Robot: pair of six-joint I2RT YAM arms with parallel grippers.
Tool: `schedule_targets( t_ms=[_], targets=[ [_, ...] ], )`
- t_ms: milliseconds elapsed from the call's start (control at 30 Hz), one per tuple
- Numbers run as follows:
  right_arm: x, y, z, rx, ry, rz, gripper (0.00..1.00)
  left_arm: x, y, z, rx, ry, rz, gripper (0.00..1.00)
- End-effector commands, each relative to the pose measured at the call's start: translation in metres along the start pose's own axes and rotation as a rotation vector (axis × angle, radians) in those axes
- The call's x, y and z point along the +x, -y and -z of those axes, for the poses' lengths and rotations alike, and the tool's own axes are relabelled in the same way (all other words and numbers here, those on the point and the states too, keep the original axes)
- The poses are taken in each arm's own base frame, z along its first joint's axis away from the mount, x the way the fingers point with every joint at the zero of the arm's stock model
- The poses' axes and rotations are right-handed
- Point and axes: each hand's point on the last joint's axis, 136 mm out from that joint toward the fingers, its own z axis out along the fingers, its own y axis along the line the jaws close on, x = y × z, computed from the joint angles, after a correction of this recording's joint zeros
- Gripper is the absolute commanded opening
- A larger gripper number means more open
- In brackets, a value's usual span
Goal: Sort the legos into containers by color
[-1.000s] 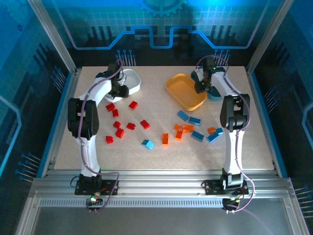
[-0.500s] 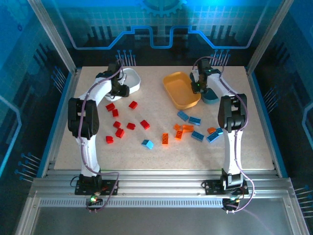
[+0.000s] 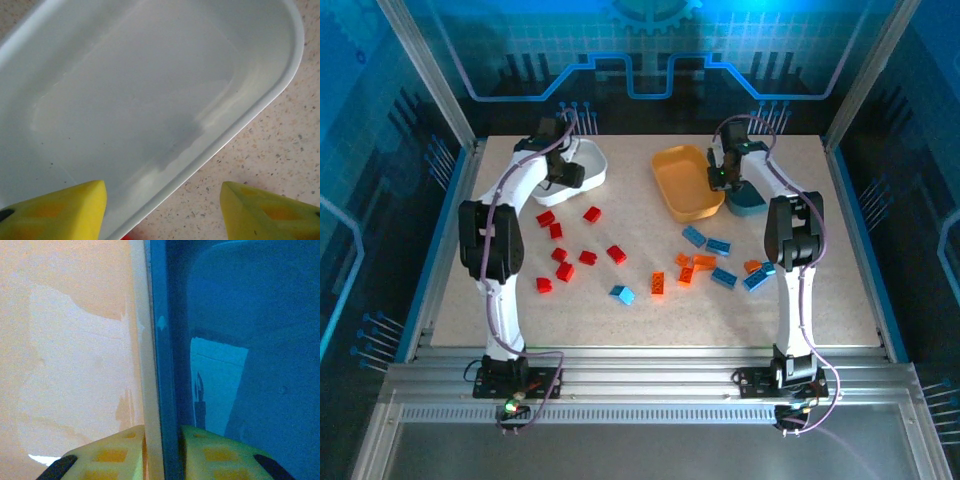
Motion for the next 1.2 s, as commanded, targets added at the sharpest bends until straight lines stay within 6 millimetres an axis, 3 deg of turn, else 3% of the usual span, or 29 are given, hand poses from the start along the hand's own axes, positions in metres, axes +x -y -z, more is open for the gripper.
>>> schedule_targets(
  t_ms=[0,267,467,567,900,1000,1167],
  targets=[
    [-0.008,-0.022,0.015,-0.060,0.006,0.004,0.24,0.022,0.003,-0.020,0.004,-0.080,-0.084,0.63],
    [-0.003,-0.029,0.018,-0.100,-0.008,-0.006,0.25,0.020,-0.005,-0.036,-0.049,-0.056,-0.140,0.57],
    [0.010,-0.040,0.016,-0.143,-0.037,-0.041,0.28,0.039,0.000,-0.056,-0.034,-0.107,-0.133,0.37],
    [0.011,-0.047,0.016,-0.157,-0.043,-0.054,0.32,0.035,-0.003,-0.056,-0.052,-0.088,-0.130,0.31],
    [0.005,-0.068,0.027,-0.188,-0.035,-0.215,0.42,-0.018,-0.012,-0.040,-0.171,0.007,-0.136,0.07],
    [0.003,-0.082,0.026,-0.202,-0.035,-0.283,0.41,-0.045,-0.003,-0.020,-0.189,0.048,-0.102,0.01],
    [-0.002,-0.088,0.015,-0.153,-0.021,-0.388,0.37,-0.072,0.042,0.016,-0.147,0.062,-0.001,0.00]
  ],
)
